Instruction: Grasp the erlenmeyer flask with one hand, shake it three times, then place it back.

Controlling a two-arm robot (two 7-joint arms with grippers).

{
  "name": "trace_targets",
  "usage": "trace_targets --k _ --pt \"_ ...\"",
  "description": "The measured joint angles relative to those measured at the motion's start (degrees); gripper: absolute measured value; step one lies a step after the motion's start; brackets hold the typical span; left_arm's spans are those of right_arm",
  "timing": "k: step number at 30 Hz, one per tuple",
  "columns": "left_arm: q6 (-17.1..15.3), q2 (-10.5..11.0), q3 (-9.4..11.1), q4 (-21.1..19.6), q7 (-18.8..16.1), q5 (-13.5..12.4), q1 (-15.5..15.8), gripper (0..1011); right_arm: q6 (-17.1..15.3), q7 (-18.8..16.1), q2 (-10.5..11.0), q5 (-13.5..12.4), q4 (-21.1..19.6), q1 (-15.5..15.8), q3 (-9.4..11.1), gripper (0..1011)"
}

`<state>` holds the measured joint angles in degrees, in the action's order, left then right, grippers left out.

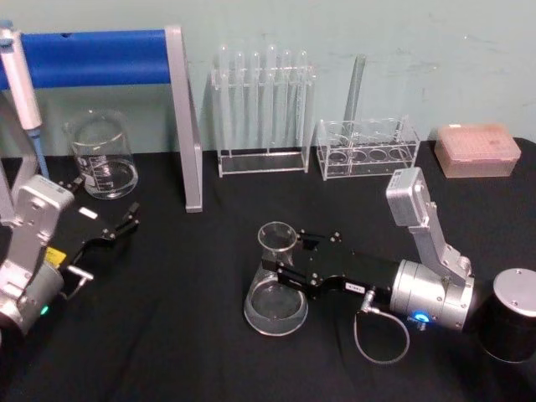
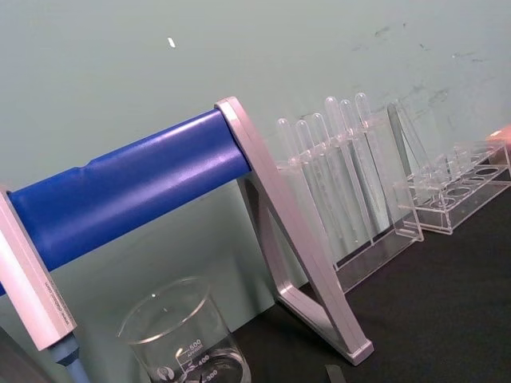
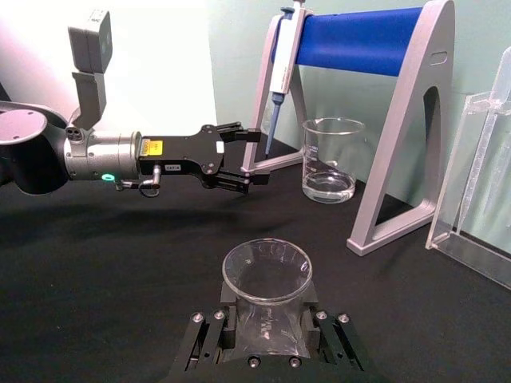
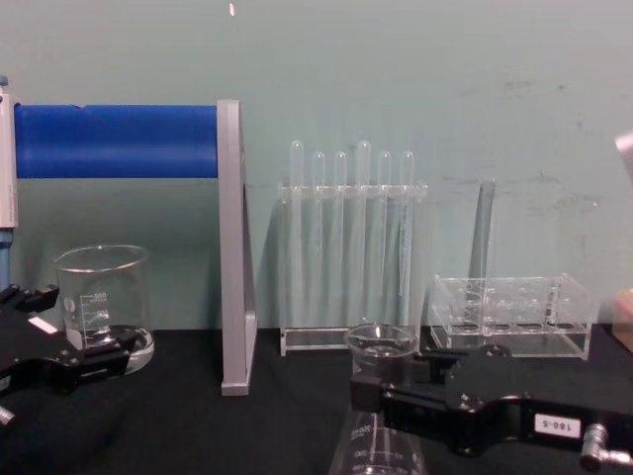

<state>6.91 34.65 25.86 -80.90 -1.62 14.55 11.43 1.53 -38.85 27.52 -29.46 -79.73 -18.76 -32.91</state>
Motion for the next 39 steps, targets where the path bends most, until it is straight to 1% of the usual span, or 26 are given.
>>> trace_targets --k 8,10,12,14,15,16,18,20,24,25,26,27,39 --pt "0.0 0.0 0.0 0.0 0.0 0.0 0.0 1001 0.0 -0.04 0.0 0.04 0.0 0.0 0.0 449" --pt "0.0 0.0 0.0 0.0 0.0 0.0 0.0 1001 -0.17 -0.04 0.02 0.26 0.07 0.03 -0.02 492" --pt "0.0 0.0 0.0 0.0 0.0 0.0 0.0 1001 -0.17 -0.02 0.01 0.27 0.07 0.03 -0.02 569" --pt "0.0 0.0 0.0 0.0 0.0 0.0 0.0 1001 -0.17 -0.03 0.01 0.26 0.07 0.03 -0.02 615" --pt "0.0 0.0 0.0 0.0 0.0 0.0 0.0 1001 -0.16 -0.03 0.01 0.25 0.07 0.03 -0.02 677" --pt "0.0 0.0 0.0 0.0 0.0 0.0 0.0 1001 -0.15 -0.03 0.0 0.24 0.07 0.03 -0.02 696" --pt "0.0 0.0 0.0 0.0 0.0 0.0 0.0 1001 -0.14 -0.04 -0.01 0.21 0.07 0.03 -0.02 768" --pt "0.0 0.0 0.0 0.0 0.0 0.0 0.0 1001 -0.13 -0.04 0.0 0.2 0.07 0.02 -0.02 811" --pt "0.0 0.0 0.0 0.0 0.0 0.0 0.0 1001 -0.09 -0.05 0.0 0.16 0.06 0.01 0.0 934" --pt "0.0 0.0 0.0 0.0 0.0 0.0 0.0 1001 -0.09 -0.05 0.0 0.16 0.06 0.0 0.0 934" --pt "0.0 0.0 0.0 0.0 0.0 0.0 0.0 1001 -0.09 -0.05 -0.01 0.15 0.05 0.0 0.0 980" --pt "0.0 0.0 0.0 0.0 0.0 0.0 0.0 1001 -0.08 -0.05 0.0 0.14 0.05 0.0 0.0 1002" --pt "0.0 0.0 0.0 0.0 0.0 0.0 0.0 1001 -0.01 -0.06 0.0 0.09 0.0 0.0 0.0 1000"
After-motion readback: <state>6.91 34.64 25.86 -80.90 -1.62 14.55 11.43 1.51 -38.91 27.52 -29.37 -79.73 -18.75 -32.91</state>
